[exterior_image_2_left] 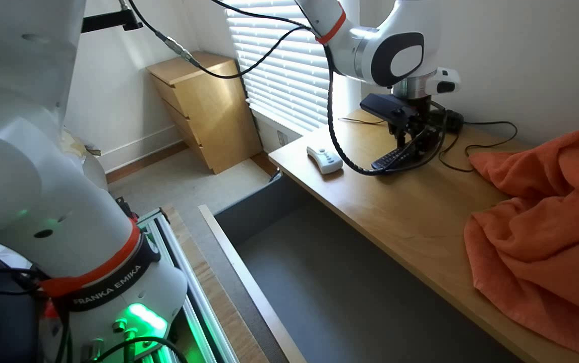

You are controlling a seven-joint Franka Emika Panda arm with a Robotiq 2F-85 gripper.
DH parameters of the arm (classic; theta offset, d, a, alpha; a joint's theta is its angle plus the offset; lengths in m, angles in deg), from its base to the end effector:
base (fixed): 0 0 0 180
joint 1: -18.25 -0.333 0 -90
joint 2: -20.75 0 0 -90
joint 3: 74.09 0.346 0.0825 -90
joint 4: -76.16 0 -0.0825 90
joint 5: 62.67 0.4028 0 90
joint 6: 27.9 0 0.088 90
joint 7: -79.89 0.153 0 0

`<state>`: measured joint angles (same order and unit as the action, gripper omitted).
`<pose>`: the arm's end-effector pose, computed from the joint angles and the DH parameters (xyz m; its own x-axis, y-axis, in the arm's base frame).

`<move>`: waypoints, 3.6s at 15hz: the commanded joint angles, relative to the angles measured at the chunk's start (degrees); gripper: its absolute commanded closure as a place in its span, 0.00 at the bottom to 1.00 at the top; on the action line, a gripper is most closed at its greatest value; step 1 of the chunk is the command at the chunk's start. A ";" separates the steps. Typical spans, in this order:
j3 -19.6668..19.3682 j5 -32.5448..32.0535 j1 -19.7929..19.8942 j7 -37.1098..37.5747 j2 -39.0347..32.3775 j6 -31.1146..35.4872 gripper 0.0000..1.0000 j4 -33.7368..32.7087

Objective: Put the black remote in the open drawer and then close the drawer

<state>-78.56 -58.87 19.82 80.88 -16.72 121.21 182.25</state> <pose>0.6807 -0.0700 0.1398 0.9824 -0.1578 0.0998 -0.1592 -0.9872 0.0062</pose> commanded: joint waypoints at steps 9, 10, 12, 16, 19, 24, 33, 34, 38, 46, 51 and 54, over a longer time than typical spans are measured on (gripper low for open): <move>-0.75 -0.08 -1.58 8.87 4.85 -4.19 0.69 3.31; -1.19 -0.06 -1.77 10.68 5.88 -4.80 0.69 4.13; -2.15 0.28 -1.83 14.81 8.24 -5.17 0.69 6.29; -4.65 1.02 -1.35 22.26 14.81 -4.23 0.69 13.88; -5.35 3.83 -0.20 25.85 19.73 -2.38 0.69 21.08; -6.70 8.51 0.43 33.83 26.87 2.23 0.69 32.22; -6.51 7.98 1.97 37.96 27.82 3.65 0.44 35.59; -6.51 7.98 1.97 38.09 27.83 3.65 0.69 35.59; -8.41 7.12 2.35 42.58 30.20 7.78 0.69 41.31; -12.64 7.51 4.89 48.66 32.15 16.14 0.69 52.60; -14.94 6.94 6.83 49.23 28.34 15.43 0.69 51.57; -15.65 6.19 6.67 48.30 27.58 15.10 0.44 51.55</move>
<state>-94.61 -52.81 26.12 129.32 10.88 136.22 233.84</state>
